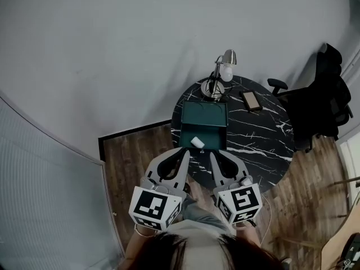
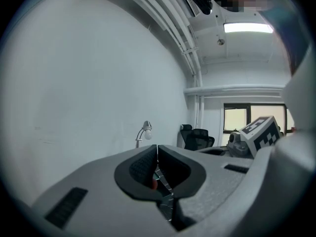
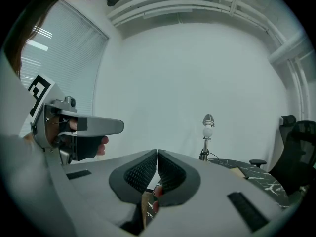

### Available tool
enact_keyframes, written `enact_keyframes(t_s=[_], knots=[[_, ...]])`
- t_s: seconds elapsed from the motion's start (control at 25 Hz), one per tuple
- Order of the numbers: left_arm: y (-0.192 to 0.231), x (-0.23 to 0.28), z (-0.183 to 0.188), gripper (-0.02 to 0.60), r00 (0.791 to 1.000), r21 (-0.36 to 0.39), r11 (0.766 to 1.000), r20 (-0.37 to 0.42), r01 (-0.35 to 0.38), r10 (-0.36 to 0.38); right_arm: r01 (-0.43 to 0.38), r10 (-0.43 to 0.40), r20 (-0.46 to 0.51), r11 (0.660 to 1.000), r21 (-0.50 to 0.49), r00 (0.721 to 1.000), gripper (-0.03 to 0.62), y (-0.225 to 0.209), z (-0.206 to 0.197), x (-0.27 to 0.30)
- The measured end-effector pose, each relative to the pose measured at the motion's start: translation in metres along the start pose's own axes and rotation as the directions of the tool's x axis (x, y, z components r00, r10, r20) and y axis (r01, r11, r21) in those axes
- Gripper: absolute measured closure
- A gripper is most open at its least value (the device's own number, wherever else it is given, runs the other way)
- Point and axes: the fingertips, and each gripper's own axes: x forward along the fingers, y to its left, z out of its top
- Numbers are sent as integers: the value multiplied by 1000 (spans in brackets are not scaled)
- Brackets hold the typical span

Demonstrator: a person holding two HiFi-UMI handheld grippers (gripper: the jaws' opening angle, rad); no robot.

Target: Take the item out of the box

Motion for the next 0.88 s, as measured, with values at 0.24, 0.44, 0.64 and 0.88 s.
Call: enact_keyframes(t_s=[0.24, 0.44, 0.64, 0.88], knots=[[20, 18, 3, 569, 1000, -6, 1000, -1, -4, 4, -12, 12, -38, 1000, -2, 999, 568, -9, -6, 26], [30, 36, 3, 569, 1000, -5, 1000, -12, 7, -7, -32, 30, -83, 999, -26, 996, 568, -17, -16, 45], [42, 52, 0, 570, 1000, -11, 1000, -23, 14, -14, -39, 37, -123, 999, -18, 992, 568, -27, -26, 64], [54, 72, -3, 569, 999, -16, 1000, -36, 19, -19, -66, 58, -181, 997, -38, 982, 566, -37, -42, 86]])
